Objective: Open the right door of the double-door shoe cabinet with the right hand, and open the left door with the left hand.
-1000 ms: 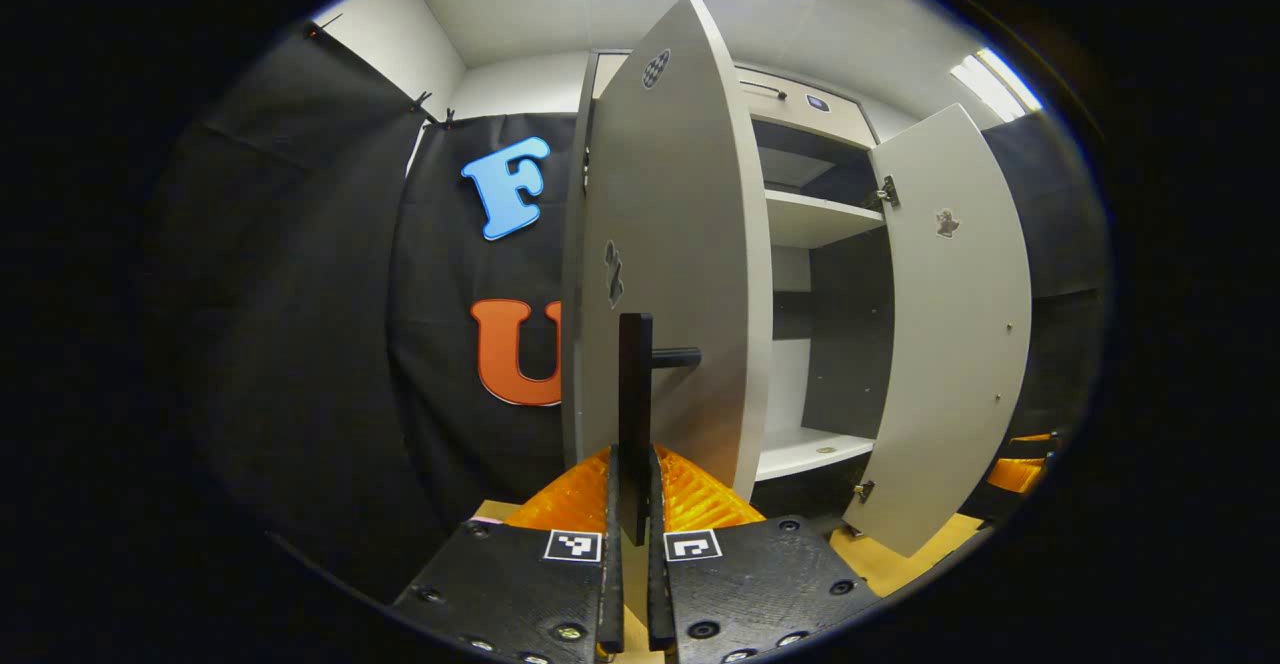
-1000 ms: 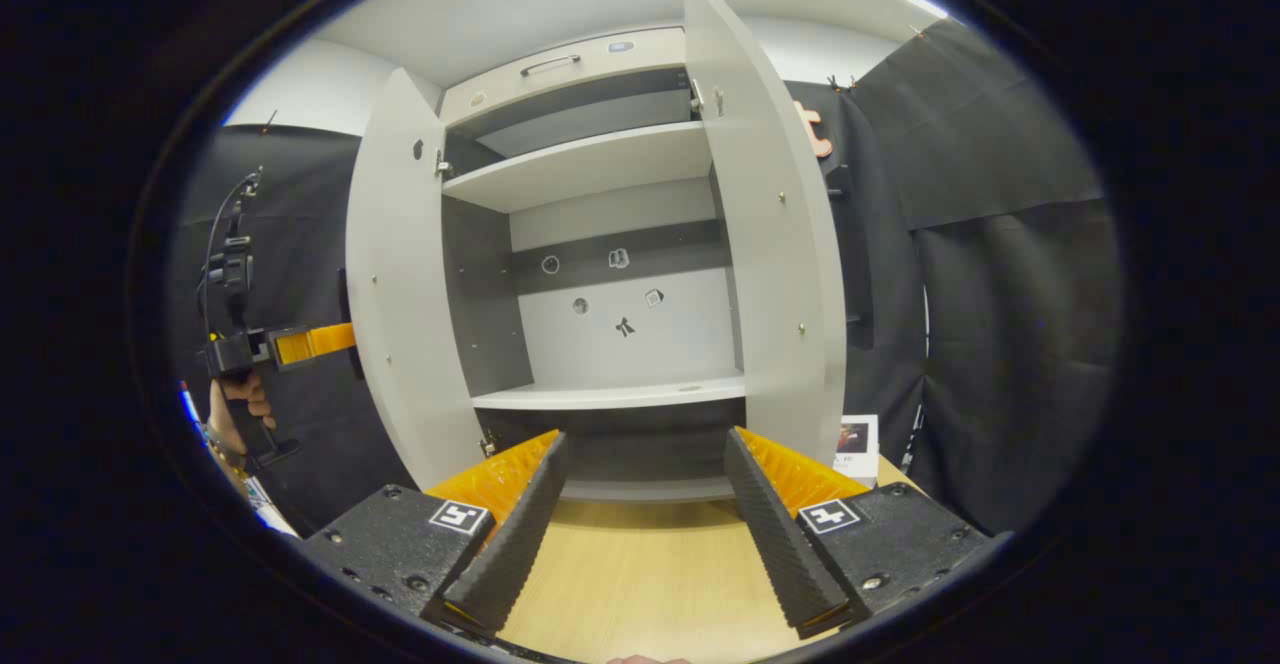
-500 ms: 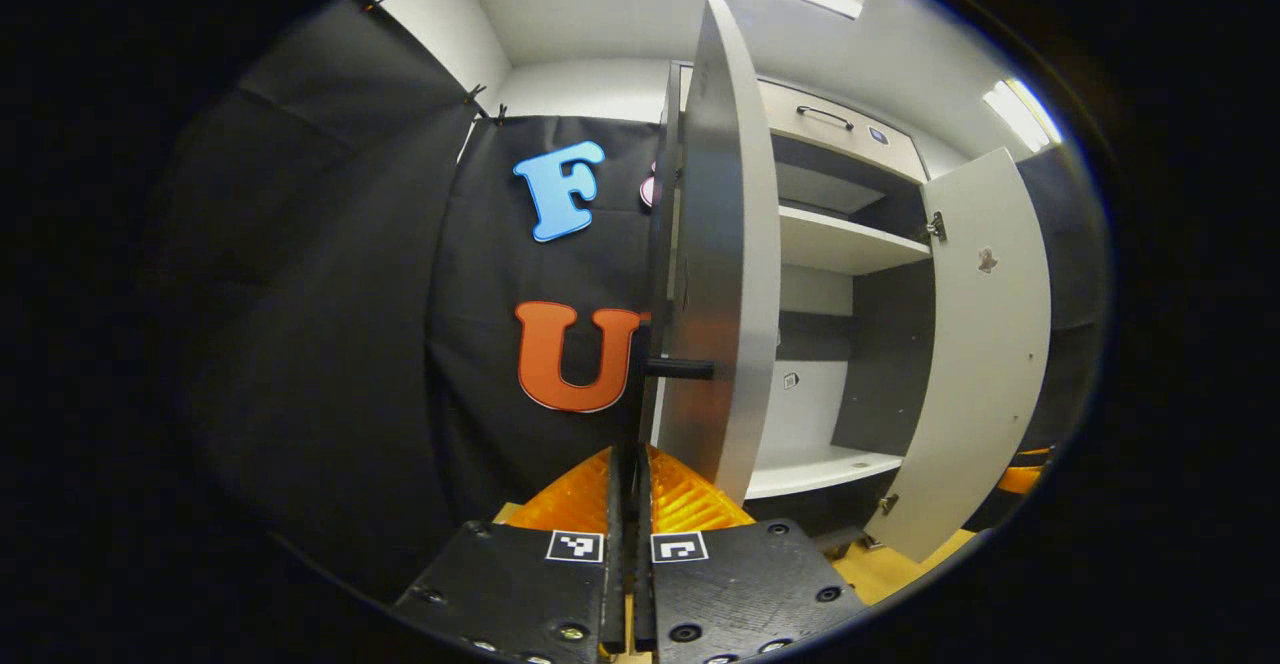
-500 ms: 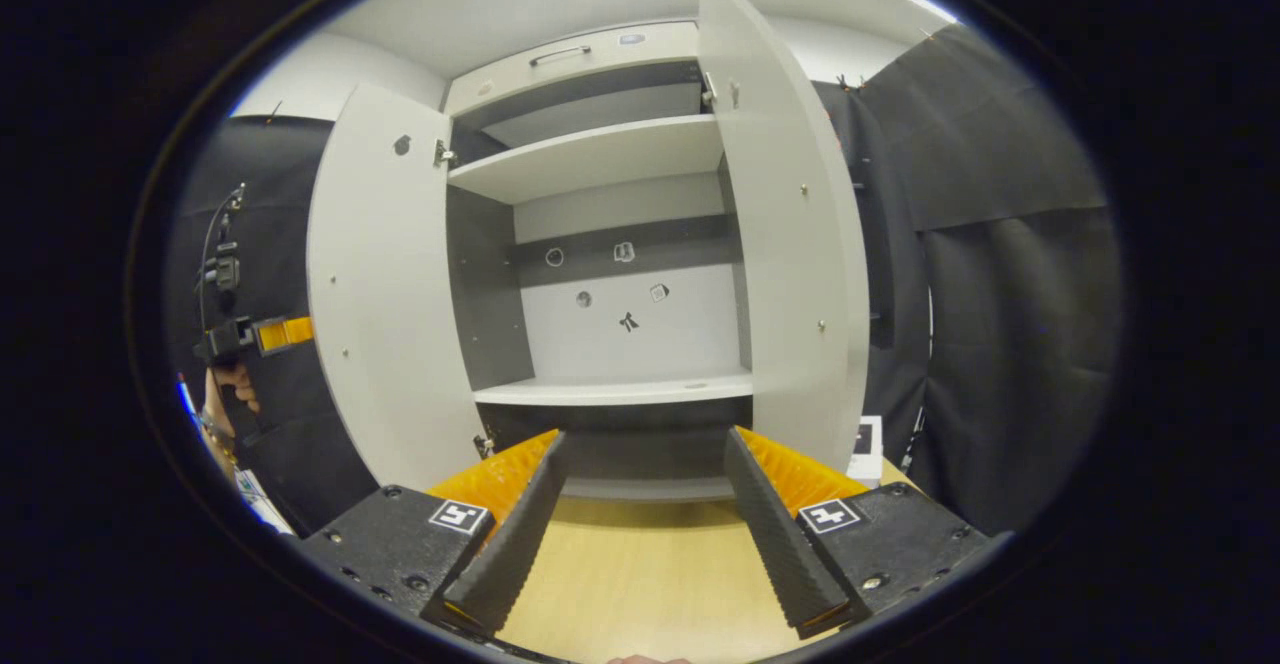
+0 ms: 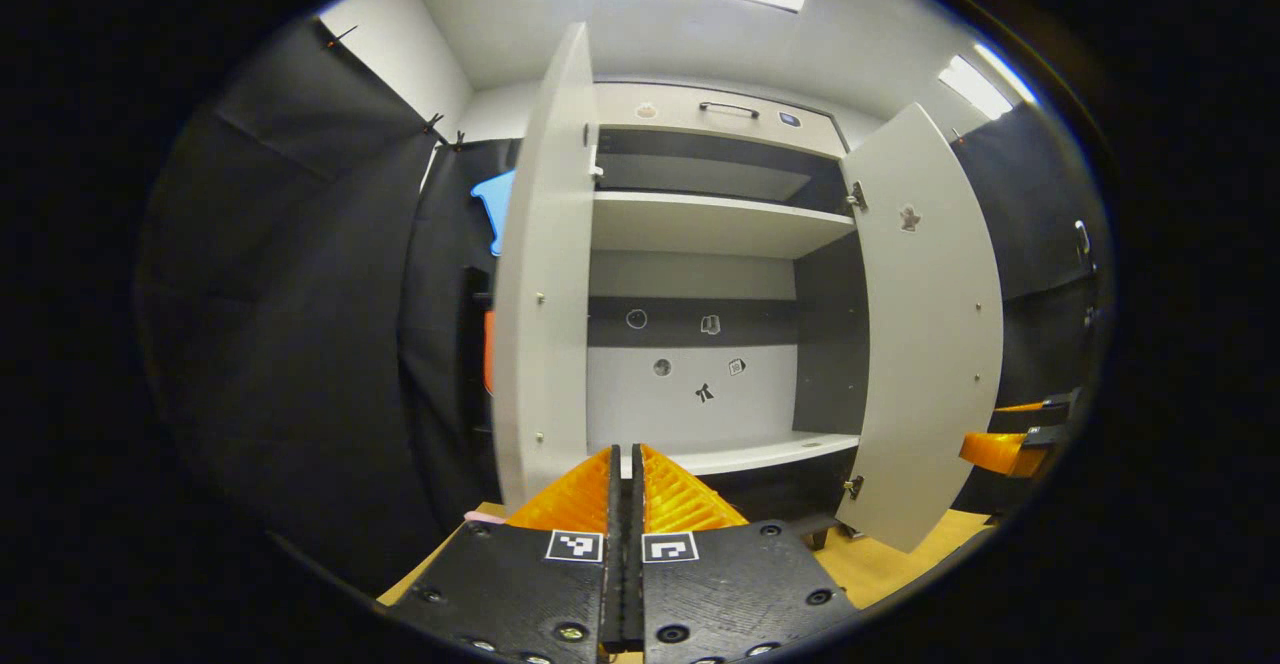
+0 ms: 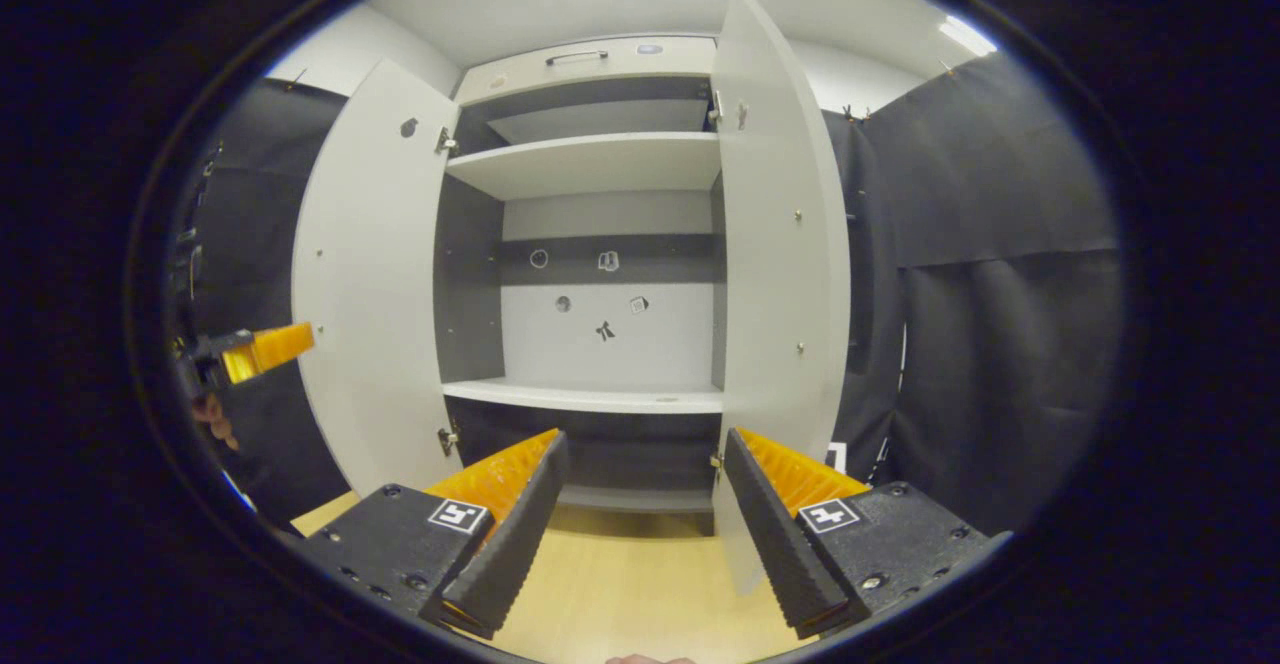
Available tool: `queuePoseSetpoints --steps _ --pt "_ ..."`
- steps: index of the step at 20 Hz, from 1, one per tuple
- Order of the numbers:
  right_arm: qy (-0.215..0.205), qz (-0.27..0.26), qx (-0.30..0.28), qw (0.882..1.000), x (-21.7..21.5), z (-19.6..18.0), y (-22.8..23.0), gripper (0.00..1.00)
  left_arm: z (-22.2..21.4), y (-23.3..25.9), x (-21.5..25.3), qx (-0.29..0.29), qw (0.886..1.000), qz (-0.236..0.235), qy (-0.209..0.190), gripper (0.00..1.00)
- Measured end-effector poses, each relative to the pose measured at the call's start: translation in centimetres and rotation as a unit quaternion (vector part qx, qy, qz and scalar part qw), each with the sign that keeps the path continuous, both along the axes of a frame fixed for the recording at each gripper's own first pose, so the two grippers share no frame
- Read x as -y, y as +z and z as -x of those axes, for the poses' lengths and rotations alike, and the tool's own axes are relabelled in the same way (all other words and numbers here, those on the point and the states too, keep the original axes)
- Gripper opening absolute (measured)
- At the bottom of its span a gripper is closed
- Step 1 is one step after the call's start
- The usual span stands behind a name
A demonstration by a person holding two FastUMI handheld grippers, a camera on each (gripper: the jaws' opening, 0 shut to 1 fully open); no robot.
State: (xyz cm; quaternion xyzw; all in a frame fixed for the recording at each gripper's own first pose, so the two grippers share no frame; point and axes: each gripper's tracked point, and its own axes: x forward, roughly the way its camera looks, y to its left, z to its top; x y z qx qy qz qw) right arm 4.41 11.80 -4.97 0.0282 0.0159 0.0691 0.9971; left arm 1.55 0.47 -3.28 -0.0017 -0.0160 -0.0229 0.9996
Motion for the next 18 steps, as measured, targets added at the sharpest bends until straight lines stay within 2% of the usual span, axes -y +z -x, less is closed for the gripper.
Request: queuePoseSetpoints --steps 1,2,3,4,5,6,8,9,10,12,18 --pt "0.003 -0.004 0.002 1.000 -0.2 0.2 0.0 0.96 -0.2 -0.7 1.3 -0.001 1.000 0.013 -0.006 0.00" --pt "0.002 -0.005 0.003 1.000 -0.1 0.4 -0.1 0.98 0.0 -1.2 2.9 -0.005 0.999 0.029 -0.023 0.01" --pt "0.001 -0.004 0.004 1.000 0.1 0.7 -0.1 0.98 -0.2 -1.9 3.4 -0.012 0.999 0.042 -0.022 0.04" --pt "-0.004 -0.004 0.005 1.000 0.5 0.9 -0.1 0.96 -0.2 -2.7 3.6 -0.015 0.999 0.048 -0.017 0.28" --pt "-0.008 -0.004 0.005 1.000 0.8 1.1 -0.3 0.98 -0.3 -3.2 3.6 -0.019 0.998 0.052 -0.013 0.53" --pt "-0.011 -0.004 0.005 1.000 1.2 1.2 -0.4 0.98 -0.5 -3.7 3.7 -0.026 0.998 0.056 -0.015 0.64" --pt "-0.017 -0.006 0.000 1.000 1.7 1.3 -0.8 0.98 -0.3 -4.6 3.9 -0.041 0.997 0.057 -0.020 0.66" --pt "-0.018 -0.008 -0.004 1.000 2.1 1.4 -1.1 0.98 -0.4 -5.1 3.5 -0.043 0.998 0.052 -0.011 0.98" --pt "-0.018 -0.011 -0.005 1.000 2.2 1.4 -1.2 0.98 0.0 -5.1 3.2 -0.045 0.998 0.048 -0.002 1.00" --pt "-0.017 -0.016 -0.001 1.000 2.3 1.6 -0.9 0.96 -0.2 -5.5 2.8 -0.049 0.998 0.046 0.008 0.96" --pt "-0.012 -0.023 0.006 1.000 2.4 2.0 -0.9 0.98 0.6 -4.4 2.8 -0.032 0.998 0.043 0.014 0.95"
